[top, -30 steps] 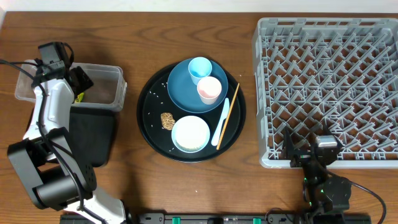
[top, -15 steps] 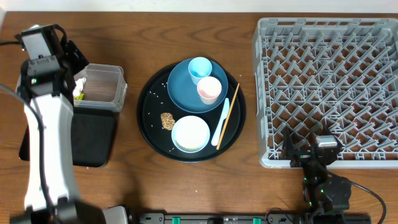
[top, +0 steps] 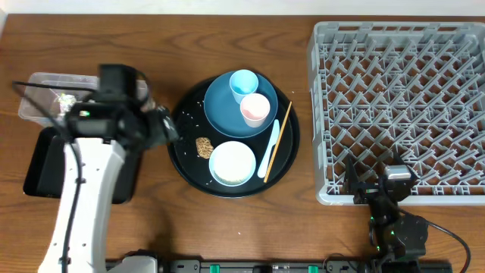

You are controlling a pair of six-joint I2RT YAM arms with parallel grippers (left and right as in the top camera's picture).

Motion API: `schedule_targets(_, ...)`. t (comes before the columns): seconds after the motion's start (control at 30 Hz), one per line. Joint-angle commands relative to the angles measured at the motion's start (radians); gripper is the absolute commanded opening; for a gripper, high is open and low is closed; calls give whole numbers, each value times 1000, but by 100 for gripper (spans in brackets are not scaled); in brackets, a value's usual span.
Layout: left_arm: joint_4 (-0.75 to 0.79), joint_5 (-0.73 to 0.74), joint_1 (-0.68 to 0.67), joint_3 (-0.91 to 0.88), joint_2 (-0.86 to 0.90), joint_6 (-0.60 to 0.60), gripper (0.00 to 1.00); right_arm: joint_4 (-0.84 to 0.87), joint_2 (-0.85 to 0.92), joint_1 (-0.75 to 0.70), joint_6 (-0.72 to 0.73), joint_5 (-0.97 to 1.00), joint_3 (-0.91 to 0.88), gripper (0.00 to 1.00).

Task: Sort waste into correct bins and load items into the dishwasher rack
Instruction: 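Move the left gripper to the brown shell on the tray and grasp it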

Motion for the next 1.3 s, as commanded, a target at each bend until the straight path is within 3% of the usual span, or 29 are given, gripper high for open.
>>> schedule_targets(0.0,-2,17,-64,-66,5,-10,99,-5,-5,6,-8,11,-1,99)
schedule_targets(0.4,226,21,-167,-266,8,-124,90,-5,-5,6,-8,11,-1,99)
schedule_targets(0.7,348,-1,-261,-282,24,-153,82,-5,-5,6,-8,11,-1,99)
schedule_targets(0.83,377,-16,-262,-282,60,-175,85,-5,-5,6,-8,11,-1,99)
schedule_targets(0.87,383,-15,-262,-282,72,-175,98,-5,-5,6,-8,11,-1,99)
schedule_targets(1.07,418,-4,-262,-282,137,-175,98,-5,-5,6,-8,11,-1,99)
schedule_targets(1.17,433,-5,-262,-282,160,-175,81,-5,-5,6,-8,11,-1,99)
schedule_targets(1.27,467,-5,-262,-282,179,-175,81,-5,-5,6,-8,11,-1,99)
